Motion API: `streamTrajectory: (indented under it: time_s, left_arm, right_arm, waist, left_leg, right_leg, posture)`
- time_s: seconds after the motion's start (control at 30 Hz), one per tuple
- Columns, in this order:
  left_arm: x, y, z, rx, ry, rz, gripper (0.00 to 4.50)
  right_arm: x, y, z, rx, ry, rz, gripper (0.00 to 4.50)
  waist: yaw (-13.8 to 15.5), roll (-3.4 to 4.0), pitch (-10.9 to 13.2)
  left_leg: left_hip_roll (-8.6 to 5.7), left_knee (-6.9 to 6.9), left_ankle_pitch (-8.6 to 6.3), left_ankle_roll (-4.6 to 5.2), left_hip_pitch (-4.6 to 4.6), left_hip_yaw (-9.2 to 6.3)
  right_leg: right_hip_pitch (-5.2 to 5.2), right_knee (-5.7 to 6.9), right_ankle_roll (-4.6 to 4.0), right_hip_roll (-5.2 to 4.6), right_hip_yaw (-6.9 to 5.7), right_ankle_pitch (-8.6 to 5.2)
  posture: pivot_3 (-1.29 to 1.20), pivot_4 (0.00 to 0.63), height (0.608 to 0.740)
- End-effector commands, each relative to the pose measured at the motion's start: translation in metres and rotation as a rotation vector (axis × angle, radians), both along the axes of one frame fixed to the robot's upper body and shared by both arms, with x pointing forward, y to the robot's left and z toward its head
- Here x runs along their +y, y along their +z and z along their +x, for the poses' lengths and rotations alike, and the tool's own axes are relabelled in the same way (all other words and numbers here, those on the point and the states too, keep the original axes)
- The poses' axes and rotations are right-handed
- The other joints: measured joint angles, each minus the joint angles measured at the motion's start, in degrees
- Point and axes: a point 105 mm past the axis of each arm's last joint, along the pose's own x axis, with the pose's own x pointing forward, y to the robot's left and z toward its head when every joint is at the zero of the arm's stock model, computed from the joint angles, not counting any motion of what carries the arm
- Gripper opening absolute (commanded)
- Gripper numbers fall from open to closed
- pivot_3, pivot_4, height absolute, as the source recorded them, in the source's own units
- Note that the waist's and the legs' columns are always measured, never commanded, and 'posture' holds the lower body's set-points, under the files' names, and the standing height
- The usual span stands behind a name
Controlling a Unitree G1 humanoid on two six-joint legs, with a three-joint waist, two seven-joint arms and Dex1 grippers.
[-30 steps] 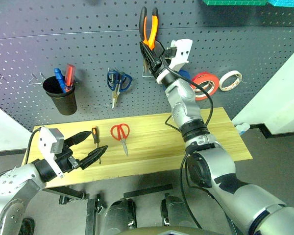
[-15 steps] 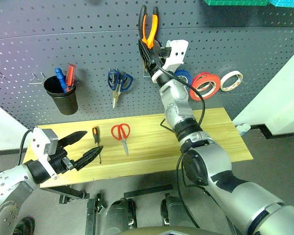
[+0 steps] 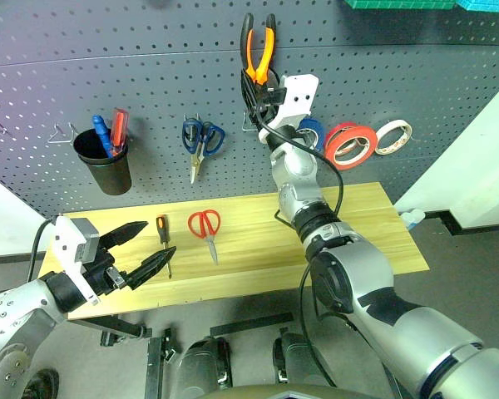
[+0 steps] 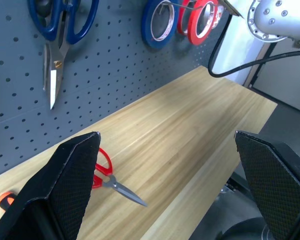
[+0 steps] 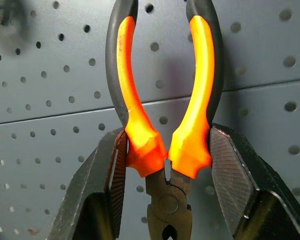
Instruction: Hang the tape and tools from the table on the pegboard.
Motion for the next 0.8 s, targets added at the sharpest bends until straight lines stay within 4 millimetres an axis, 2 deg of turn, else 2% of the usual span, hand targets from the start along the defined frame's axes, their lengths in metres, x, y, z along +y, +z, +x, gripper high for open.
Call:
streamTrajectory:
  time_s: [0.03, 0.57, 0.7, 0.8]
  left_arm:
    - [0.0, 0.012, -0.003, -0.041, -0.002, 0.021, 4.5]
    - [-0.004, 0.012, -0.018, 0.003, 0.013, 0.009, 4.5]
    - [-0.003, 0.016, -0.018, -0.024, 0.023, 0.017, 4.5]
    - [-0.004, 0.026, -0.017, -0.061, 0.022, -0.014, 4.5]
  right_arm:
    - [0.007, 0.029, -0.008, -0.103, 0.0, 0.006, 2.07]
    - [0.01, 0.029, -0.008, -0.121, -0.062, -0.025, 2.07]
    - [0.008, 0.027, -0.007, -0.118, -0.076, -0.032, 2.07]
    - [0.009, 0.026, -0.006, -0.113, -0.074, -0.037, 2.07]
  waist:
    - [0.0, 0.0, 0.0]
    - [0.2, 0.22, 0.2]
    - [0.2, 0.32, 0.2]
    - [0.2, 0.35, 0.3]
  left_leg:
    - [0.0, 0.0, 0.0, 0.0, 0.0, 0.0]
    - [0.0, -0.08, -0.01, -0.03, 0.0, -0.05]
    - [0.0, -0.11, -0.01, -0.03, 0.0, -0.07]
    - [0.0, -0.12, -0.01, -0.03, 0.0, -0.08]
  right_leg:
    - [0.0, 0.0, 0.0, 0.0, 0.0, 0.0]
    - [0.01, -0.1, -0.18, -0.01, 0.0, -0.09]
    - [0.02, -0.14, -0.2, -0.02, 0.0, -0.1]
    - [0.03, -0.16, -0.21, -0.02, -0.01, -0.1]
  posture:
    - [0.04, 0.097, 0.74]
    - [0.08, 0.141, 0.74]
    - [0.08, 0.148, 0.74]
    - [0.08, 0.148, 0.74]
